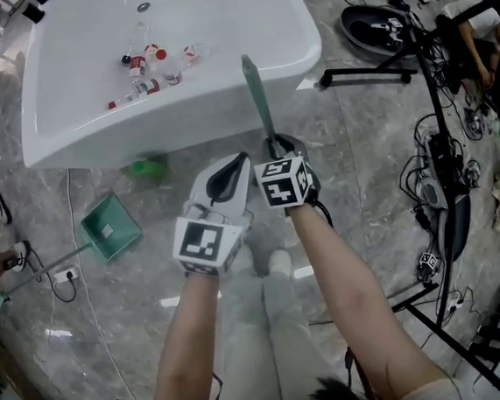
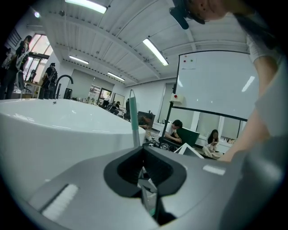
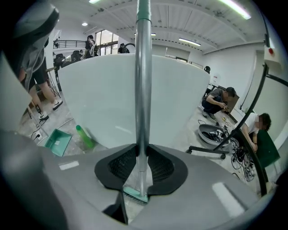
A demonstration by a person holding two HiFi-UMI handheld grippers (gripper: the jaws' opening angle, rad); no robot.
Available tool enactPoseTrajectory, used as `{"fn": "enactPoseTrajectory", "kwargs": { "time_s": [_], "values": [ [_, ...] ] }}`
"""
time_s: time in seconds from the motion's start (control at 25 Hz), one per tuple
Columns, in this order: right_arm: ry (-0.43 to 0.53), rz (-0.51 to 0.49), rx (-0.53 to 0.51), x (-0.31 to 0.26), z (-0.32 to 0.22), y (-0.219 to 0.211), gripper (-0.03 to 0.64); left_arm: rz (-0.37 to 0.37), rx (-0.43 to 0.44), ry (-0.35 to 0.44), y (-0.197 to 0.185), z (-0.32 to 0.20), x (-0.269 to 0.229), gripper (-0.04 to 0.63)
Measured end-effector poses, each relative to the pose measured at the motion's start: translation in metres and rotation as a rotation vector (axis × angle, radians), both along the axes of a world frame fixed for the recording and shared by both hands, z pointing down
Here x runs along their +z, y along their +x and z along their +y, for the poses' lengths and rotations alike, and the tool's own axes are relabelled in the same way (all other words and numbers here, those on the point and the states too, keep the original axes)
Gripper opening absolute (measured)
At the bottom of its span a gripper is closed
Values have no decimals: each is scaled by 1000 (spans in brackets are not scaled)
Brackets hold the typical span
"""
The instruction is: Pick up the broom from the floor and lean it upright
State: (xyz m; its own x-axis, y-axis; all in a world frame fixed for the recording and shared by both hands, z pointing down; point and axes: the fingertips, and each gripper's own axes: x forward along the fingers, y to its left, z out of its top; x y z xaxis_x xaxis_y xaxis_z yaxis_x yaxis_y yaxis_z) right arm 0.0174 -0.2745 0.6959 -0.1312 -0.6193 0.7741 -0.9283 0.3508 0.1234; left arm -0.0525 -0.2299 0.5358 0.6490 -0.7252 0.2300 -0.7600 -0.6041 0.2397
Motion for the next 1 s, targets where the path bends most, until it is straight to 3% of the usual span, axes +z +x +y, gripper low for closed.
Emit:
{"fn": "enactPoseTrajectory", "kwargs": {
  "time_s": [1.0],
  "values": [
    [-8,60,-57,12,-28,-9,84,9,-53,-43,-27,-22,8,-2]
  ]
}}
